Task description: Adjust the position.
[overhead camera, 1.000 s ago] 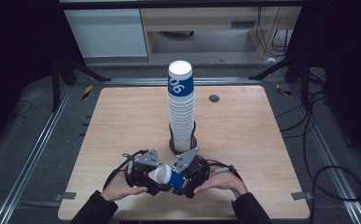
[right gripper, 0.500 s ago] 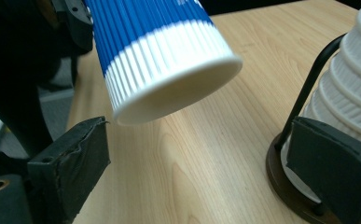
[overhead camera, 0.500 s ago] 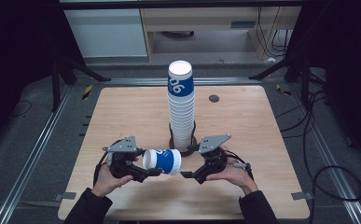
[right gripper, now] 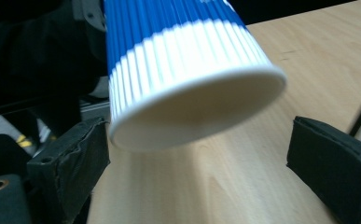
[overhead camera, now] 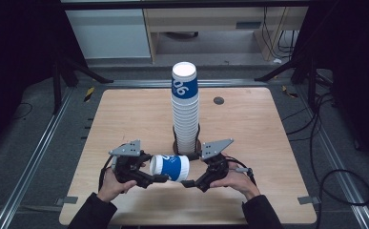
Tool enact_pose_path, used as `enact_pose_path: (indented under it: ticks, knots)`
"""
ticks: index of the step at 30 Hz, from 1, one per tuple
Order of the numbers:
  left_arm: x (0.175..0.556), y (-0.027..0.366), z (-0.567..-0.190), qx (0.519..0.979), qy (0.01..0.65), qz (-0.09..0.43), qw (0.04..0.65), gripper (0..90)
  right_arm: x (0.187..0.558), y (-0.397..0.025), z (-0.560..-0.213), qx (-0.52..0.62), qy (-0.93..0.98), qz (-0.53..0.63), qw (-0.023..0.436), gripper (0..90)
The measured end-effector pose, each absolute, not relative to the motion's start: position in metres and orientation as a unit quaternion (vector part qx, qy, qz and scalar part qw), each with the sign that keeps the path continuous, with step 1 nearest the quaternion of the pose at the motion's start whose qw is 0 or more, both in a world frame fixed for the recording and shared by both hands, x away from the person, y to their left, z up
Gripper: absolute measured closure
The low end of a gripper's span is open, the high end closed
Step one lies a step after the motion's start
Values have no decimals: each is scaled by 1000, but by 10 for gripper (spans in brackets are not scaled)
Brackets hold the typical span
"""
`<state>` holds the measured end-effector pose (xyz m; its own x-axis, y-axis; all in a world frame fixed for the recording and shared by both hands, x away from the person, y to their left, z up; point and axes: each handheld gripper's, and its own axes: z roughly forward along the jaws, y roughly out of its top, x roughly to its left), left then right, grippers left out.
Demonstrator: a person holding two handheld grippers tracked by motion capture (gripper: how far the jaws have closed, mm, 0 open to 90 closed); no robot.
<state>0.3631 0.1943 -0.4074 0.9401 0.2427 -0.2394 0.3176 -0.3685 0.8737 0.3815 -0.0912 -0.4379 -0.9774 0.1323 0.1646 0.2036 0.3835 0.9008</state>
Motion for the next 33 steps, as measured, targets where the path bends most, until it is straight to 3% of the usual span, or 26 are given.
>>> enact_pose_path:
  ticks: [20, 24, 33]
  knots:
    - [360, 183, -412, 844, 143, -52, 514, 238, 378, -82, -445, -71, -841, -529, 83, 162]
    - [362, 191, -407, 850, 146, -52, 504, 192, 378, -86, -444, -73, -857, -507, 57, 160]
    - [364, 179, -423, 916, 143, -37, 374, 149, 375, -80, -450, -56, -903, -427, 2, 157]
